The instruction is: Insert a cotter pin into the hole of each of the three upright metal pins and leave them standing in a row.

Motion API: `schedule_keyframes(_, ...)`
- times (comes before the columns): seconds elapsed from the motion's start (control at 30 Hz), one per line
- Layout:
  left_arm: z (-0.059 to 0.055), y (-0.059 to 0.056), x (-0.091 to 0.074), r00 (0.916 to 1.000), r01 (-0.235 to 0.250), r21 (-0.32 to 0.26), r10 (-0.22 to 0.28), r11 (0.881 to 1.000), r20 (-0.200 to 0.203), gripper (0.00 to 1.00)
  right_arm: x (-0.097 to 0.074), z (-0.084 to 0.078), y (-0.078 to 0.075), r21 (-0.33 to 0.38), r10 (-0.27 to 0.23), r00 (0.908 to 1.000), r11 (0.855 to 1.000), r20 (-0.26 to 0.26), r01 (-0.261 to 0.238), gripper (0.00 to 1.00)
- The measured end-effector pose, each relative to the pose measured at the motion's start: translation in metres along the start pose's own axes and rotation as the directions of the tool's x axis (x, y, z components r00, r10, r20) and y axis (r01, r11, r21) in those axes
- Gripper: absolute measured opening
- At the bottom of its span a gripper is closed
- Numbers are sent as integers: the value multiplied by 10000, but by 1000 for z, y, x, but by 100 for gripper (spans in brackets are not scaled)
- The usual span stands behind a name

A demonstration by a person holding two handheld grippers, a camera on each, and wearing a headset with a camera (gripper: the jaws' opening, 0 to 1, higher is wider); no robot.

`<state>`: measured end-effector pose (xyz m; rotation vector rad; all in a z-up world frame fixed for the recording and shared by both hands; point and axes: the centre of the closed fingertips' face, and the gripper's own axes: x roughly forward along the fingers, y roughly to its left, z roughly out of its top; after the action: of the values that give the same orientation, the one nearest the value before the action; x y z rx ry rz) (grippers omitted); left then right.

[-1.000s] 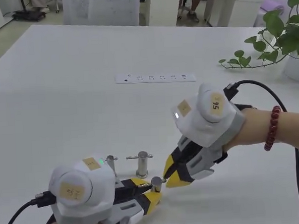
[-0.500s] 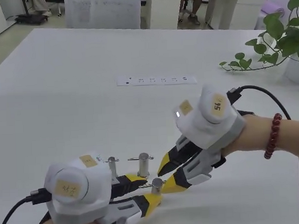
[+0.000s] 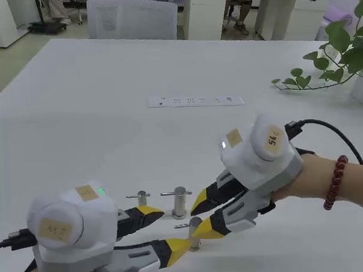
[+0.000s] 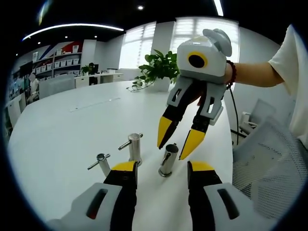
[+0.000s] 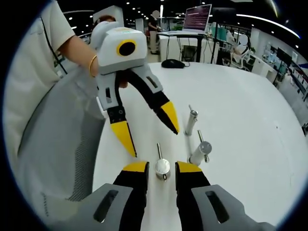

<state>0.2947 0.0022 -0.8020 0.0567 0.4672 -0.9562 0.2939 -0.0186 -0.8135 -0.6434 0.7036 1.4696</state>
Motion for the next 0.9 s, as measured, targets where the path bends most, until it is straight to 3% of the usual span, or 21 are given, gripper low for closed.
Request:
schedule_keyframes(0.23, 6, 0, -13, 9996, -205, -41, 205, 9998, 205, 45, 5, -3, 0, 168, -107, 9999, 9998, 86, 105, 22)
schedule_keyframes(0.43, 10, 4, -25, 9963, -686, -238, 698, 9974, 505, 51, 9, -4, 1, 94, -72, 9998, 9999, 194, 70, 21)
schedule_keyframes(0.67, 10, 4, -35, 9938, -975, -167, 982, 9951, 515, 59, 10, -5, -2, -77, -178, 9997, 9998, 141, 179, 20)
schedule_keyframes(0.9, 7, 11, -43, 9885, -1415, -272, 1427, 9896, 490, 71, 12, -6, 0, -189, -164, 9997, 9997, 153, 167, 16)
